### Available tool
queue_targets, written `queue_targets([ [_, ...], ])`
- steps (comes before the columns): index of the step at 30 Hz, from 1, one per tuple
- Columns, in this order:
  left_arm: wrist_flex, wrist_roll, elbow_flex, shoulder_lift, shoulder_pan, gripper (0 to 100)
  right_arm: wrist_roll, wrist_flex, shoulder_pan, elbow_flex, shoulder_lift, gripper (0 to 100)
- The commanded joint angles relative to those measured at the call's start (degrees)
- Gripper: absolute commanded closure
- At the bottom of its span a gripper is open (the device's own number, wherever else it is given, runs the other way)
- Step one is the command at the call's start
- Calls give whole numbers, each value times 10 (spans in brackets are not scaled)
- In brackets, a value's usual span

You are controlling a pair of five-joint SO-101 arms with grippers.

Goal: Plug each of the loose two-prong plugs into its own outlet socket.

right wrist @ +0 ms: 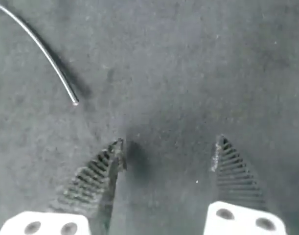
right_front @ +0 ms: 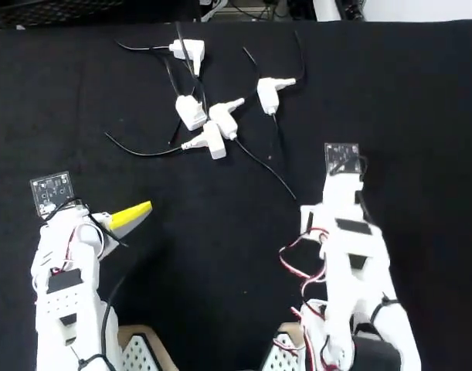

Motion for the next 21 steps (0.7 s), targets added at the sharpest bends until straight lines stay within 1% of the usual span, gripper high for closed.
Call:
queue_targets([
  [1,2,-5,11,-4,6,381,6,-27,-9,13,-33,726],
  [6,2,-5,11,-4,7,381,6,-59,-11,59,-69,726],
  [10,3,-5,11,-4,8,381,6,-113,-41,103,-100,726],
  [21,3,-4,11,-4,12,381,6,-186,-45,204,-221,726],
])
